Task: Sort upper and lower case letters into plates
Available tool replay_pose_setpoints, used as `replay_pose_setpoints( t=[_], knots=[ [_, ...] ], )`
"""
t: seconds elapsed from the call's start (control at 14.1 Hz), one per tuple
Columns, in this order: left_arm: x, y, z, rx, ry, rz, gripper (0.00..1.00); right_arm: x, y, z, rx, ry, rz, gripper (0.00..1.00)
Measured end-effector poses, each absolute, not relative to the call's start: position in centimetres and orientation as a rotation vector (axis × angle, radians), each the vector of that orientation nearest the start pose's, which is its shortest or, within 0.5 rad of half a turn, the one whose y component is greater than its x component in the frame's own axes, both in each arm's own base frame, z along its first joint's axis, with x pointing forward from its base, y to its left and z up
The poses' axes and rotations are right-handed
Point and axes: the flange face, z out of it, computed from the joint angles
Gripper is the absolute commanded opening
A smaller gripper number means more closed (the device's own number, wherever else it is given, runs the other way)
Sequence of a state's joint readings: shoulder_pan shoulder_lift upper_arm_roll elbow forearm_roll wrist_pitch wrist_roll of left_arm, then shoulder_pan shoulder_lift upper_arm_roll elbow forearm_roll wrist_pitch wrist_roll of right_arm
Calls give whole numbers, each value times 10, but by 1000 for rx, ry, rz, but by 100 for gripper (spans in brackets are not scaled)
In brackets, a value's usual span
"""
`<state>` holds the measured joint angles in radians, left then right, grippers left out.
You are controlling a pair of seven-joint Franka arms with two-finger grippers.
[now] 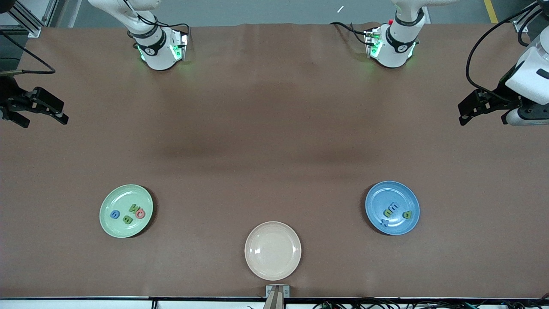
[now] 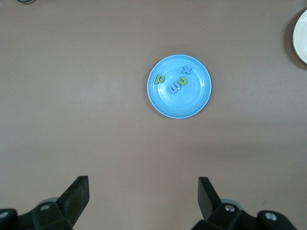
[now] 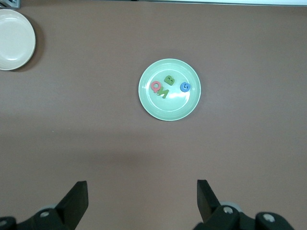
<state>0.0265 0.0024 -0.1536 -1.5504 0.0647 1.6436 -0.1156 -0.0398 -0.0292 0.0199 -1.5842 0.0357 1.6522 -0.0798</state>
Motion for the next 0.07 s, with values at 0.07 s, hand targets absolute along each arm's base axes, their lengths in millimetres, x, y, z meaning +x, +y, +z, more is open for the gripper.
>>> replay_pose_setpoints(
  t=[0.07],
  knots=[
    [559, -65, 640, -3085, 20, -151, 100, 553, -7, 642, -3110, -93, -148, 100]
  ],
)
